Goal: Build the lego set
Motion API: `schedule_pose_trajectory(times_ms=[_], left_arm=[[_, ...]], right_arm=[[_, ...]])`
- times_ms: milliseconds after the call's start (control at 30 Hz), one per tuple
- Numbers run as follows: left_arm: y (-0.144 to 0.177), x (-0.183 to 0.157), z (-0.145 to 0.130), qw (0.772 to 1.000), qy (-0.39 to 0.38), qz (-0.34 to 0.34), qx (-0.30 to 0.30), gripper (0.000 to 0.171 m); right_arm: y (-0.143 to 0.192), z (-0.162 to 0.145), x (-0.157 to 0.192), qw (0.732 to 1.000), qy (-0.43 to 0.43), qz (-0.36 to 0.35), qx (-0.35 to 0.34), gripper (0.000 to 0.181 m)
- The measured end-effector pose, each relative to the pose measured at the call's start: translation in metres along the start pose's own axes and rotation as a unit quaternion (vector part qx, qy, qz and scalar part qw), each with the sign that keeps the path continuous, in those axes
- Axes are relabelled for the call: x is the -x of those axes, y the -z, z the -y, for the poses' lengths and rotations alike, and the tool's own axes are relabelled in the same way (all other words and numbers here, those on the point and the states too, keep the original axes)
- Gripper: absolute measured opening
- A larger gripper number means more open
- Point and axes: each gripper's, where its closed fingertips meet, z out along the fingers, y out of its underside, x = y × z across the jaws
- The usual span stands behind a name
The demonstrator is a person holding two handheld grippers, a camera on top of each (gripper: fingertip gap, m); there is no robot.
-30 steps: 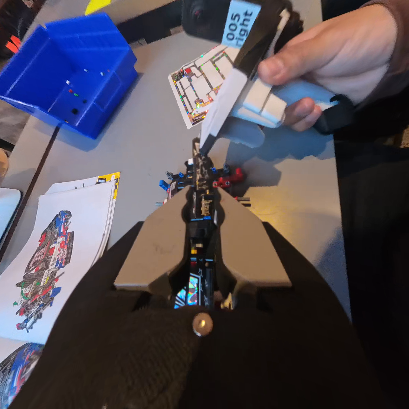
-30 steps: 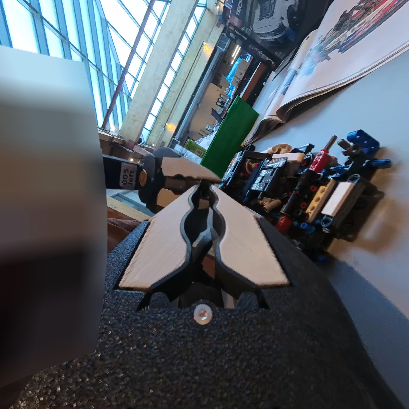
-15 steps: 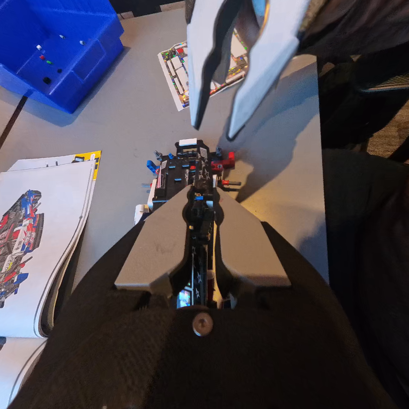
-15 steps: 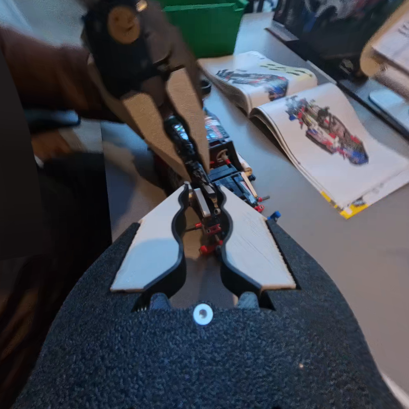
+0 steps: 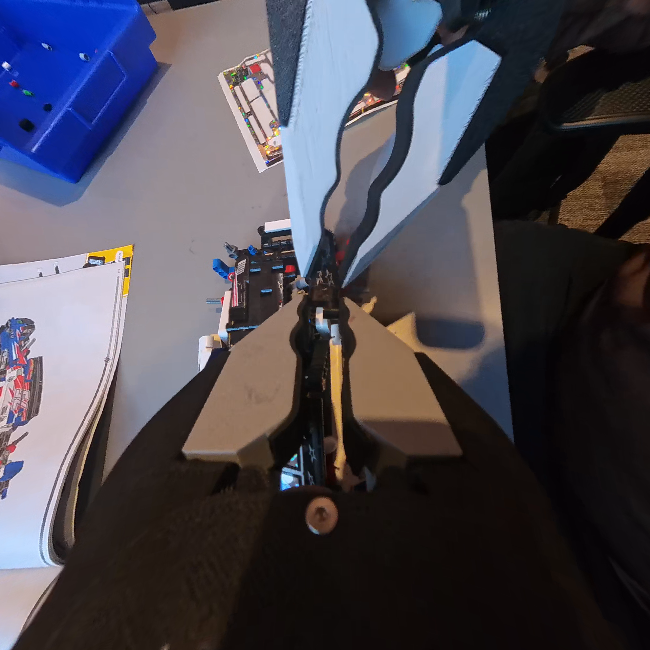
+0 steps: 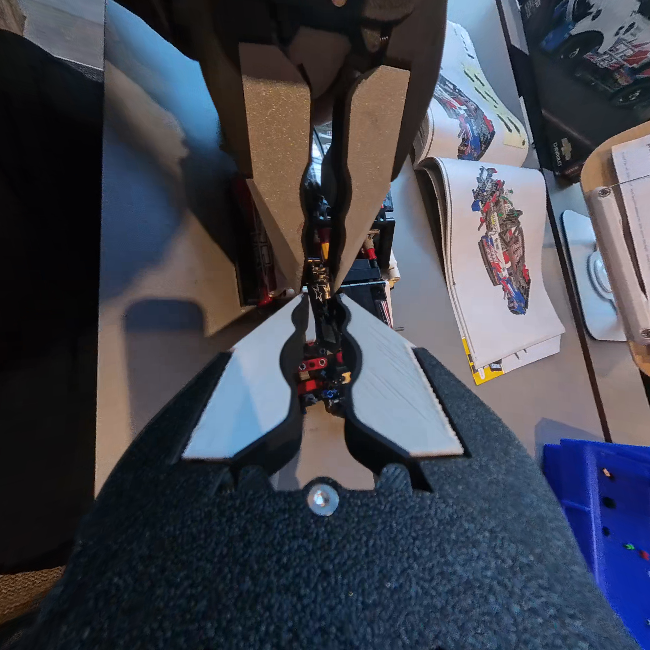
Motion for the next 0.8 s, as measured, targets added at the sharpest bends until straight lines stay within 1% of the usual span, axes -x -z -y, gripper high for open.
schedule_pose_trajectory(times_ms=[267, 433, 600, 800], left_arm=[[-0.0008, 0.0005, 0.0017, 1.000, 0.012, -0.010, -0.004, 0.013], [-0.0007, 0.0009, 0.0029, 1.000, 0.022, -0.013, -0.009, 0.013], [-0.0009, 0.0008, 0.0029, 1.000, 0.020, -0.012, -0.009, 0.013], [-0.0015, -0.0011, 0.0025, 1.000, 0.001, -0.008, -0.007, 0.013]], right_arm=[[0.0011, -0.0008, -0.0015, 1.000, 0.016, -0.009, 0.003, 0.014], [0.0022, -0.0005, -0.0017, 1.000, 0.018, -0.013, 0.002, 0.017], [0.0034, -0.0008, -0.0006, 0.999, 0.032, -0.018, 0.011, 0.019], [0.0062, 0.0010, -0.0011, 1.000, 0.015, -0.008, 0.003, 0.017]])
